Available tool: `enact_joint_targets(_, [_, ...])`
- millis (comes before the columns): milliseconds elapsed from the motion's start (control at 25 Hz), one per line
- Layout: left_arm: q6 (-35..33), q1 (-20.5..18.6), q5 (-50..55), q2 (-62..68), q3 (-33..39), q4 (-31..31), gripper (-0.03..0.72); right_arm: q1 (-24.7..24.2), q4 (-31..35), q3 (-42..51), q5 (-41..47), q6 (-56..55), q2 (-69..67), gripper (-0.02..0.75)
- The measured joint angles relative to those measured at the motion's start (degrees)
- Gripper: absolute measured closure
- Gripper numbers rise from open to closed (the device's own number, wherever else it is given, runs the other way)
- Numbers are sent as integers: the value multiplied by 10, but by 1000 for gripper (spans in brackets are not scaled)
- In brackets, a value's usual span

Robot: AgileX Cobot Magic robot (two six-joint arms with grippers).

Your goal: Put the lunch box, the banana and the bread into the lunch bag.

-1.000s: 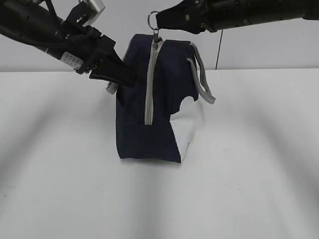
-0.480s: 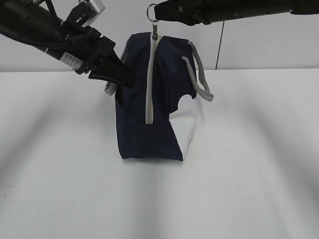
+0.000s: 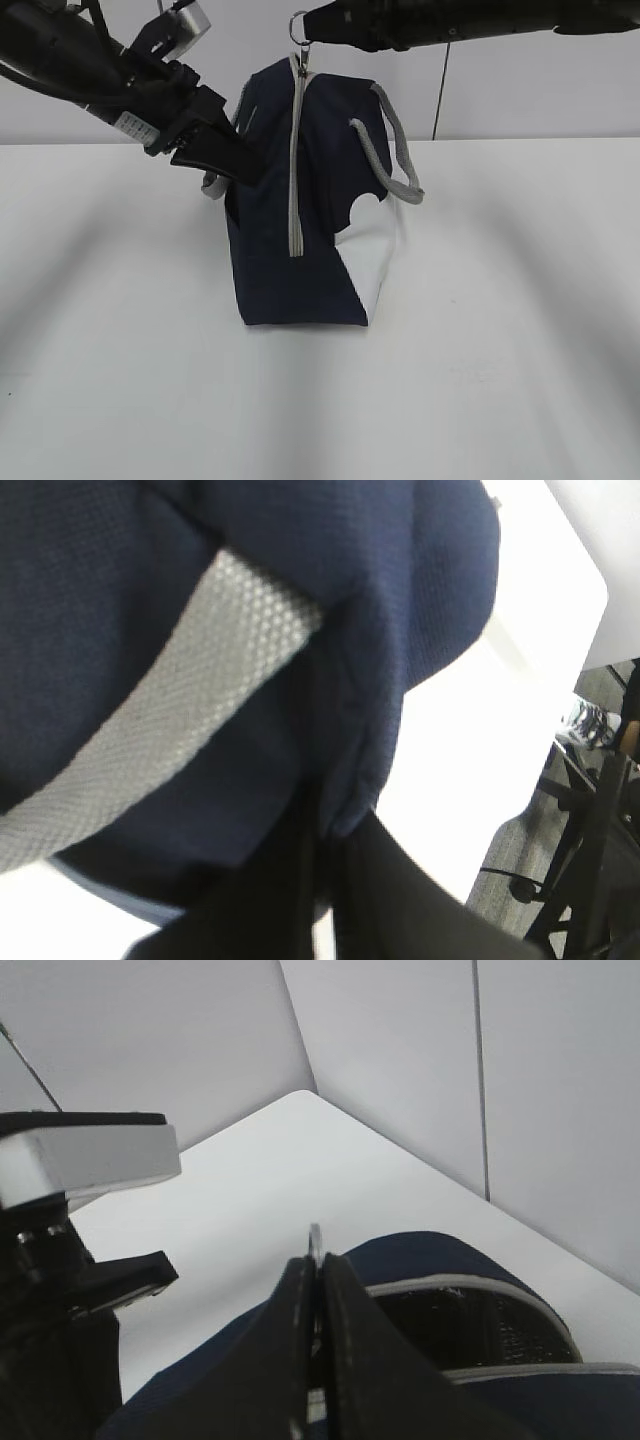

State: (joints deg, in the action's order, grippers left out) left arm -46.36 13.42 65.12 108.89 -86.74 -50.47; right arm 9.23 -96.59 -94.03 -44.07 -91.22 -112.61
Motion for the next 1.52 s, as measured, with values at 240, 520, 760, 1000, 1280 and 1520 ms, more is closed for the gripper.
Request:
enact_joint_targets(240, [2, 0, 12, 0, 0, 15, 680, 0, 0, -1, 18, -1, 0, 754])
enact_joint_targets(520, [2, 0, 14, 0, 0, 29, 680, 0, 4, -6, 23, -7, -27, 754])
enact_joint_targets(760, [2, 0, 15, 0, 0, 35, 680, 0, 10, -26, 6, -10, -35, 754])
enact_joint_targets(1000, [2, 0, 15, 0, -1, 29, 680, 0, -5, -73, -15, -12, -38, 754])
enact_joint_targets(1280, [2, 0, 12, 0, -1, 24, 680, 0, -14, -88, -5, -21, -40, 754])
enact_joint_targets(1520, [2, 1, 13, 0, -1, 33, 680, 0, -3, -101, 9, -25, -67, 754])
